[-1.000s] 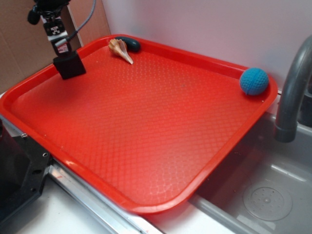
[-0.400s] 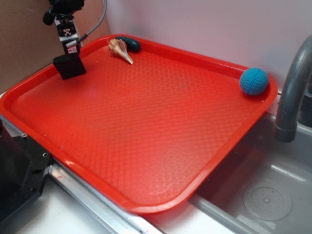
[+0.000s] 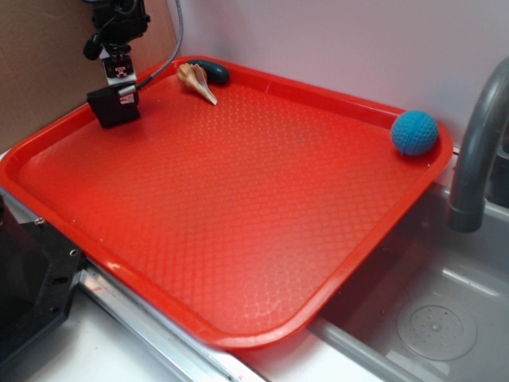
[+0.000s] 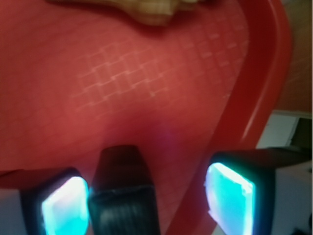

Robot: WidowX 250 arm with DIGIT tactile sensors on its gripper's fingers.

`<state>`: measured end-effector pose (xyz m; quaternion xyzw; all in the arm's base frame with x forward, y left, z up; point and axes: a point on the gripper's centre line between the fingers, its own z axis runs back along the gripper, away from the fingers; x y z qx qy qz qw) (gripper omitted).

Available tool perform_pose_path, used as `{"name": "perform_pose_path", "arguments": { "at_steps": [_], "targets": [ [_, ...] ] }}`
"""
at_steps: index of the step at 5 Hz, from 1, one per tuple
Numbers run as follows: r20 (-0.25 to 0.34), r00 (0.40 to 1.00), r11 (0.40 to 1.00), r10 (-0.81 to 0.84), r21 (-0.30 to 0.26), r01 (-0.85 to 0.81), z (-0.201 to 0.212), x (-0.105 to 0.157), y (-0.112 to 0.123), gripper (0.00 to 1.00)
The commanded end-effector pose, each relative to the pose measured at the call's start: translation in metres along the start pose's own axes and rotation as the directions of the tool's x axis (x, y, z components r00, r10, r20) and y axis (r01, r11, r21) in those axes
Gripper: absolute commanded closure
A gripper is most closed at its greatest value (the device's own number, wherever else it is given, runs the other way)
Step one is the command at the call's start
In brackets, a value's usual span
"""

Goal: Grab the black box.

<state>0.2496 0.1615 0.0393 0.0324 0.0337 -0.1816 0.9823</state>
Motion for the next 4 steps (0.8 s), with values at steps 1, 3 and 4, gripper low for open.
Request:
{"name": "perform_pose_path", "arguments": {
  "at_steps": [1, 3, 4],
  "targets": [
    [-0.016, 1.0, 0.999, 0.002, 0.034, -0.002, -0.022, 0.008, -0.016, 0.0],
    [-0.02, 1.0, 1.0, 0.009, 0.028, -0.008, -0.029, 0.004, -0.023, 1.0],
    [-0.019, 1.0, 1.0, -0.001, 0.028, 0.001, -0.029, 0.005, -0.025, 1.0]
  ]
}}
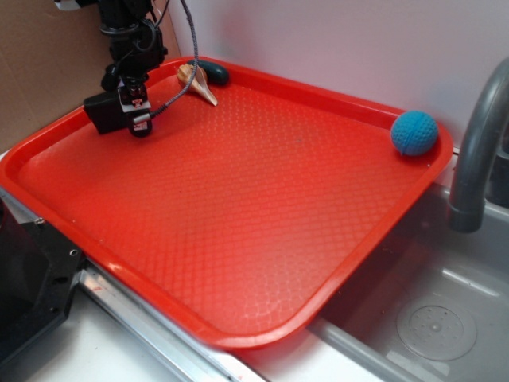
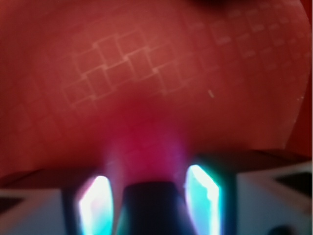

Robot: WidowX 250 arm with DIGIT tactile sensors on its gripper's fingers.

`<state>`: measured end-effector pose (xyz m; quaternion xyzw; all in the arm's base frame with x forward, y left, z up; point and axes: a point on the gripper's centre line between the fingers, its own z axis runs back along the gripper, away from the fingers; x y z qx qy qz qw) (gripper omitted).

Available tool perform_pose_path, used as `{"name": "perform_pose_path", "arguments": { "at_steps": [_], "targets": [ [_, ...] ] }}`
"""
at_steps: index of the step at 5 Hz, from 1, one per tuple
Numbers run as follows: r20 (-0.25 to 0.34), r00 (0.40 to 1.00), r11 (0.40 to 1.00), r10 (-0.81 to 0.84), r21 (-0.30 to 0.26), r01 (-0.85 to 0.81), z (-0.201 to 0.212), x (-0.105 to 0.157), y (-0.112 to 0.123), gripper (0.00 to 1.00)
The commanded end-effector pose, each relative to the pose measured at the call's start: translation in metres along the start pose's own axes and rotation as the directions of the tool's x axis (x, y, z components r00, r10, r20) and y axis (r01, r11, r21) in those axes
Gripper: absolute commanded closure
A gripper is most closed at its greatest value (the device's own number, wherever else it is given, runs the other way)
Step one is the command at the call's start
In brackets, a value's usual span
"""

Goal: Grab the black box.

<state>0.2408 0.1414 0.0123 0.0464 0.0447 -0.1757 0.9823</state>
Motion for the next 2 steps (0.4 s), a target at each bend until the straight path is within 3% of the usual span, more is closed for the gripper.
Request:
{"name": "perform_pose_path", "arguments": {
  "at_steps": [1, 2],
  "targets": [
    [0.028, 0.999, 1.0, -0.022, 0.01, 0.022, 0.0027, 0.002, -0.0027, 1.0],
    [0.034, 0.999, 1.0, -0.027, 0.014, 0.026, 0.0055, -0.0023, -0.0029, 1.0]
  ]
}}
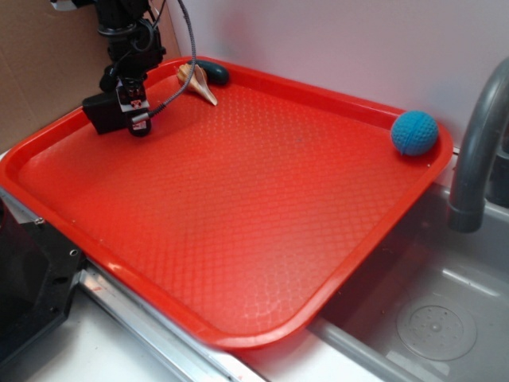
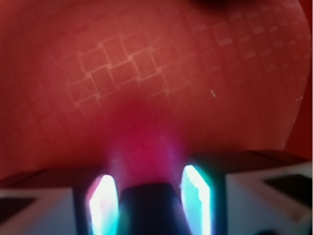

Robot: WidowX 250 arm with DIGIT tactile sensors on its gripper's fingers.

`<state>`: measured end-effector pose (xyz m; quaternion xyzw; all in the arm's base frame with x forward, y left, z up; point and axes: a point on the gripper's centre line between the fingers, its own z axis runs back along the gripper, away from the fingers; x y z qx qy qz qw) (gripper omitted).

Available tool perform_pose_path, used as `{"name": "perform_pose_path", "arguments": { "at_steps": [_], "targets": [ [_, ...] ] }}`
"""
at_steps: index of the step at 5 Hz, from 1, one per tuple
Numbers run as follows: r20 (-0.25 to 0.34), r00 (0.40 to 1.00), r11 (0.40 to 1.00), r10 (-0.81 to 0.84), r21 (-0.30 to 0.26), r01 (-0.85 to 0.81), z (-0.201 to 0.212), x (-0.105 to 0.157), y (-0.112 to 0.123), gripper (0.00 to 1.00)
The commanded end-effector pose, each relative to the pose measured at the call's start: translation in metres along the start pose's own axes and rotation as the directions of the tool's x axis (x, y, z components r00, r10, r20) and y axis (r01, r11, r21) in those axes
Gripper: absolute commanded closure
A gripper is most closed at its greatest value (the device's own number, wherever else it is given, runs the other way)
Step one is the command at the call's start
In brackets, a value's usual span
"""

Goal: Grab the black box.

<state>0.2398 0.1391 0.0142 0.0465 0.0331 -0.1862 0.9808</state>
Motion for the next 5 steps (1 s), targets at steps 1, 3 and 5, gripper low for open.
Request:
{"name": "perform_pose_path", "arguments": {
  "at_steps": [1, 3, 5],
  "targets": [
    [0.009, 1.0, 1.0, -0.004, 0.019, 0.004, 0.006, -0.003, 0.0, 1.0],
    [0.074, 0.977, 0.979, 0.202, 0.025, -0.204, 0.071, 0.002, -0.027, 1.0],
    [0.251, 0.887, 0.918, 0.388, -0.015, -0.397, 0.183, 0.034, -0.099, 1.0]
  ]
}}
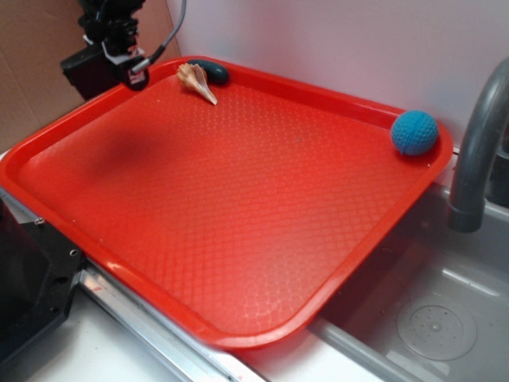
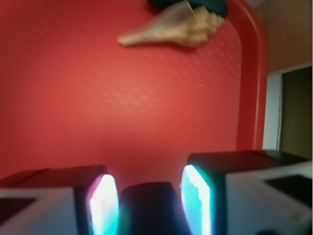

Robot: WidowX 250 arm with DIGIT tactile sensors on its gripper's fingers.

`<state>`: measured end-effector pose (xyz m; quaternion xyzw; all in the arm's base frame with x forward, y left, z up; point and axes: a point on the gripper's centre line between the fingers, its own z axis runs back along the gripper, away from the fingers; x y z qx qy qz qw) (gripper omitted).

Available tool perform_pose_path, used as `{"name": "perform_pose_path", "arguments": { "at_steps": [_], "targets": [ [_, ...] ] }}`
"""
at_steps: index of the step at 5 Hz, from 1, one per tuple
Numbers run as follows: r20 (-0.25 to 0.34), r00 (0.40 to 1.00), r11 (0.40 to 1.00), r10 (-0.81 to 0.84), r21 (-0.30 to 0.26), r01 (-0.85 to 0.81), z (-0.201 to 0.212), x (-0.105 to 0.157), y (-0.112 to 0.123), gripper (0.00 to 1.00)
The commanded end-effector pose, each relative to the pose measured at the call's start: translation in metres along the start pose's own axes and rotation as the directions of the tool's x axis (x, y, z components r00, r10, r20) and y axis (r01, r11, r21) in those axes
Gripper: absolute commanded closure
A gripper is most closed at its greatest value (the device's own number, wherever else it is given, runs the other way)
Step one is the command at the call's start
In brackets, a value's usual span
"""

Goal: Grab the black box.

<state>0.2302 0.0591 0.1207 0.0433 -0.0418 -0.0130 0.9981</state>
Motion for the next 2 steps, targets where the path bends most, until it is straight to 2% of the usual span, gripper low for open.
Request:
{"name": "perform_pose_path", "arguments": {
  "at_steps": [1, 2],
  "targets": [
    [0.161, 0.982, 0.991, 0.099, -0.102, -0.083, 0.123, 0.022, -0.045, 1.0],
    [0.172, 0.979, 0.989, 0.112, -0.114, -0.094, 0.148, 0.024, -0.042, 1.0]
  ]
}}
